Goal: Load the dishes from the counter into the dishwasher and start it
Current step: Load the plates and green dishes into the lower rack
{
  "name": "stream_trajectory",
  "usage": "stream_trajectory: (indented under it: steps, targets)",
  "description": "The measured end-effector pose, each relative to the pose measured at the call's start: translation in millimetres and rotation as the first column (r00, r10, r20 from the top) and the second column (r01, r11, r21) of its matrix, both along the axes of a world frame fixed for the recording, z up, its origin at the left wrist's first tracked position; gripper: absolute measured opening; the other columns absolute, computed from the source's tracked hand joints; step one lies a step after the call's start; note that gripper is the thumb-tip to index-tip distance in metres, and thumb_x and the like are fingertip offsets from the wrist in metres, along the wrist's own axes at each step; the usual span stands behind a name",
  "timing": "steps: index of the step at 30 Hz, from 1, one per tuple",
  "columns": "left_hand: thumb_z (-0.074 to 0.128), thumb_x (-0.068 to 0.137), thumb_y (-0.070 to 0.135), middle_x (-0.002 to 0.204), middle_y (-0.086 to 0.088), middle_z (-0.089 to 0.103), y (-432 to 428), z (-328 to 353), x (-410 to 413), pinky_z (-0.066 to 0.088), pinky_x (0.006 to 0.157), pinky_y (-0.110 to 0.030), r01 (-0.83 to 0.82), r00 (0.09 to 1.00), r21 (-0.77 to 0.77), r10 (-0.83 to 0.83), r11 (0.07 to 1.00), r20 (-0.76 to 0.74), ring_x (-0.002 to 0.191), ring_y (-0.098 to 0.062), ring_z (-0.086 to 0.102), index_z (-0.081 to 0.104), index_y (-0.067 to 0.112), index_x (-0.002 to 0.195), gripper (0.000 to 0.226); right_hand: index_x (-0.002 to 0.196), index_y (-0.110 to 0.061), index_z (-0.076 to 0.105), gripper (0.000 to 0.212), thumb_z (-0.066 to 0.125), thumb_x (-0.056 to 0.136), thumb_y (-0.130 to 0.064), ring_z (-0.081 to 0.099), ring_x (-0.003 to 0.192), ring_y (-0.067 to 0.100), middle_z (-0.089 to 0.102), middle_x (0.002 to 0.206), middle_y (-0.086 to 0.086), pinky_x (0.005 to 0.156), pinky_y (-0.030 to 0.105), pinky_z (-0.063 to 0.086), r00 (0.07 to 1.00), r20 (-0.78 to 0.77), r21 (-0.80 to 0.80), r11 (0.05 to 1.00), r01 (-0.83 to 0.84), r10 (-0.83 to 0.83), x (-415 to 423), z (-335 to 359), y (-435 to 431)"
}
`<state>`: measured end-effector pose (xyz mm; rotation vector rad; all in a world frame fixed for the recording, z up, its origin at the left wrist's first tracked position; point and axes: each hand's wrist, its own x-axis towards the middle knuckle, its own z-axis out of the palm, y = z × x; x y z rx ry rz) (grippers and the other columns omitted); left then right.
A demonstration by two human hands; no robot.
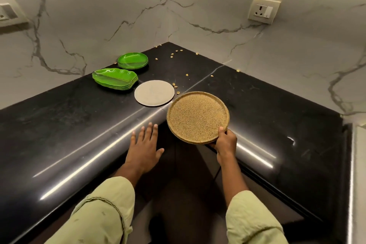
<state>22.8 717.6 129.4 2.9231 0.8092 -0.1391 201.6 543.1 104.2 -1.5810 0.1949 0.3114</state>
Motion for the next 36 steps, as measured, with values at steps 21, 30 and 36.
stream_trajectory:
  steps: [21,30,36]
  targets:
    - [0.039,0.103,0.047,0.165,-0.006,-0.014,-78.8,9.5,-239.7,-0.006,0.121,-0.051,0.132,0.991,0.009,-0.132,0.991,-0.003,0.152,-0.027,-0.012,-0.01,0.016,0.158,0.08,0.099,-0.016,0.062,0.023,0.044,0.103,-0.029,0.064,0.081,0.026,0.067,0.097,0.013,0.072,0.045,0.057,0.992,0.008,-0.086,0.988,0.128,-0.128,-257.0,-4.9,-123.4]
    - [0.042,0.102,0.044,0.165,-0.006,-0.014,-156.1,1.8,-318.1,-0.009,0.119,-0.049,0.254,0.965,-0.062,-0.258,0.965,-0.056,0.152,-0.027,-0.012,-0.01,0.017,0.157,0.08,0.109,-0.012,0.059,0.023,0.041,0.105,-0.026,0.061,0.083,0.019,0.063,0.1,0.009,0.058,0.028,0.051,0.984,-0.049,-0.127,0.978,0.164,-0.171,-380.8,-8.4,-217.2]
    - [0.04,0.103,0.044,0.165,-0.007,-0.012,-231.6,-2.0,-342.4,-0.005,0.121,-0.052,0.342,0.934,-0.052,-0.345,0.938,-0.087,0.152,-0.029,-0.011,-0.009,0.015,0.157,0.078,0.107,-0.014,0.06,0.021,0.043,0.105,-0.026,0.062,0.081,0.019,0.063,0.095,0.006,0.058,0.029,0.05,0.972,-0.063,-0.109,0.97,0.218,-0.225,-429.4,-10.8,-292.3]
